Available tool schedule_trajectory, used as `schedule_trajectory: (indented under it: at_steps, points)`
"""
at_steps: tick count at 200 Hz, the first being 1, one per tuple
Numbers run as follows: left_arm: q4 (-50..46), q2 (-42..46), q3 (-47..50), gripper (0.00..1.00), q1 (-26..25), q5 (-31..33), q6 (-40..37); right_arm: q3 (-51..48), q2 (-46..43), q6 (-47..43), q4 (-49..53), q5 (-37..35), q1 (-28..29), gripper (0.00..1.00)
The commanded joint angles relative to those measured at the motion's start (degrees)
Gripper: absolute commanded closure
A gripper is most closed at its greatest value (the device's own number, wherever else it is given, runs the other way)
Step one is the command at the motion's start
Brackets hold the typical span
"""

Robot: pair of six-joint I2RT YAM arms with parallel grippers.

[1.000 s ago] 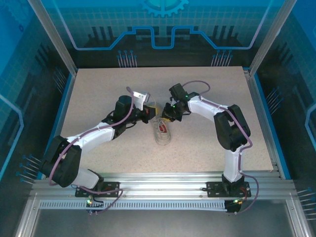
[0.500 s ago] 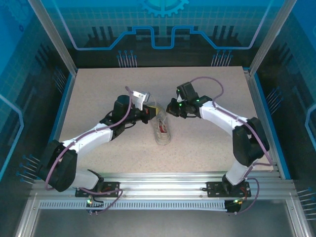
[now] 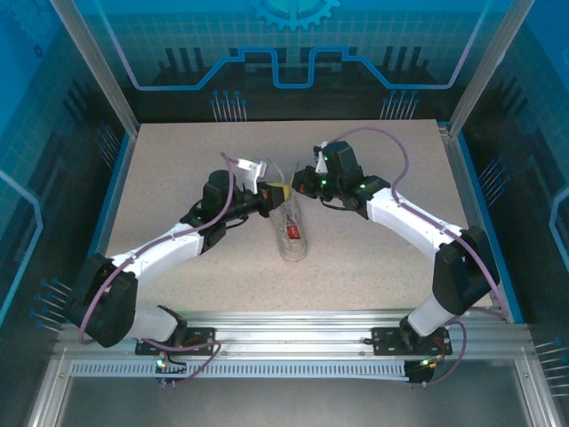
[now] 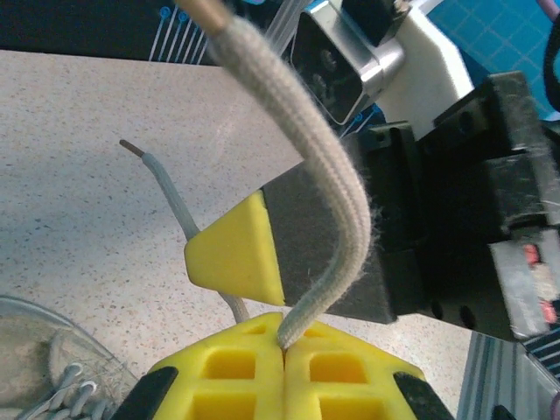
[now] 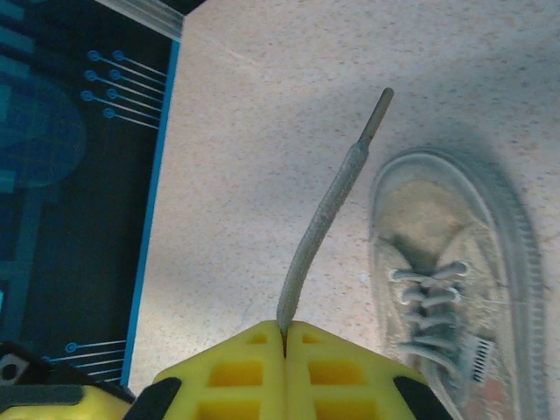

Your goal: Tie the shoes

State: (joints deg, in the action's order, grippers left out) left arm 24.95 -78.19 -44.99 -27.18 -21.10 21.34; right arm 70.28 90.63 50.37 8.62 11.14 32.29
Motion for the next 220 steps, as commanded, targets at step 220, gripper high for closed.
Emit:
schedule_trajectory:
  at_steps: [220]
  points:
    - [11.1,-0.8,5.0,1.00,4.2,1.9,13.5,-10.7,-16.8,-9.3,-4.6,-14.9,15.6,1.00]
